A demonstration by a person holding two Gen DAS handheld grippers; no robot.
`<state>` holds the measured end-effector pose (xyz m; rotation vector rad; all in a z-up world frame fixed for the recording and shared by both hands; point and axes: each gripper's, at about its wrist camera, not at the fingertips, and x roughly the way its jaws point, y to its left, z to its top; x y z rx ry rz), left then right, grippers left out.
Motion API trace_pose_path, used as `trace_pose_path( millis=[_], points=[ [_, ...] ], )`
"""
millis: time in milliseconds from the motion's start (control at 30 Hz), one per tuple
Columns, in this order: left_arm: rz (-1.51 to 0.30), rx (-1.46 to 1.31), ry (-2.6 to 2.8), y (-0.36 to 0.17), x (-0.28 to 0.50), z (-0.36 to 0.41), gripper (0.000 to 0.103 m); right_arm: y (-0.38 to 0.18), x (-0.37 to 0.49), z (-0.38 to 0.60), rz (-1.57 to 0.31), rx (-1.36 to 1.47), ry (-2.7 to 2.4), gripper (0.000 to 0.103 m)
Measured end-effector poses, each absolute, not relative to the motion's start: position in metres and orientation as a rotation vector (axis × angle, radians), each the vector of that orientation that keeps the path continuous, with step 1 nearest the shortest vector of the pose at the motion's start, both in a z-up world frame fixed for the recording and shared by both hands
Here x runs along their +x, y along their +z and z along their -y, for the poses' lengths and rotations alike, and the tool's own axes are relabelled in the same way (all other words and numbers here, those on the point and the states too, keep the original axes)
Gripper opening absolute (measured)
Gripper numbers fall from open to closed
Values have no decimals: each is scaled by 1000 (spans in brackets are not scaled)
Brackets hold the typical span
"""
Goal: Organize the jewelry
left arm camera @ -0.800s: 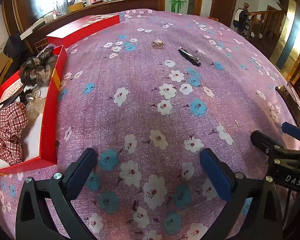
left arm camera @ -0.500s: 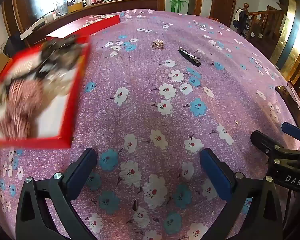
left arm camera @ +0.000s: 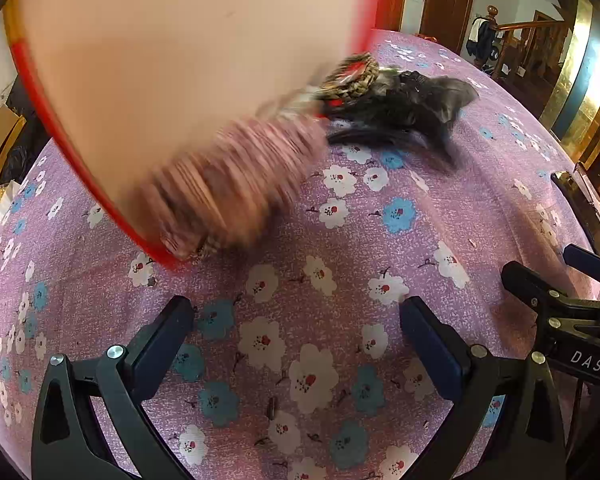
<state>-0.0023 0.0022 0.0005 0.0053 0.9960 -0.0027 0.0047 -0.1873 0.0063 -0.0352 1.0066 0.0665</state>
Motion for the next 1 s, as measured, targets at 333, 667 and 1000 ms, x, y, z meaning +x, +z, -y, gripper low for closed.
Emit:
trace_pose_path(
  millis=[333,667,1000],
  points=[
    [-996,6,-2,-1,-3,-4,103,3,7,191,-1007,-35,67,103],
    [-997,7,-2,-1,-2,-1,103,4,5,187,-1005,-35,66,103],
    [-996,7,-1,-1,-2,-1,103,5,9,187,-1009,-55,96,103]
  ],
)
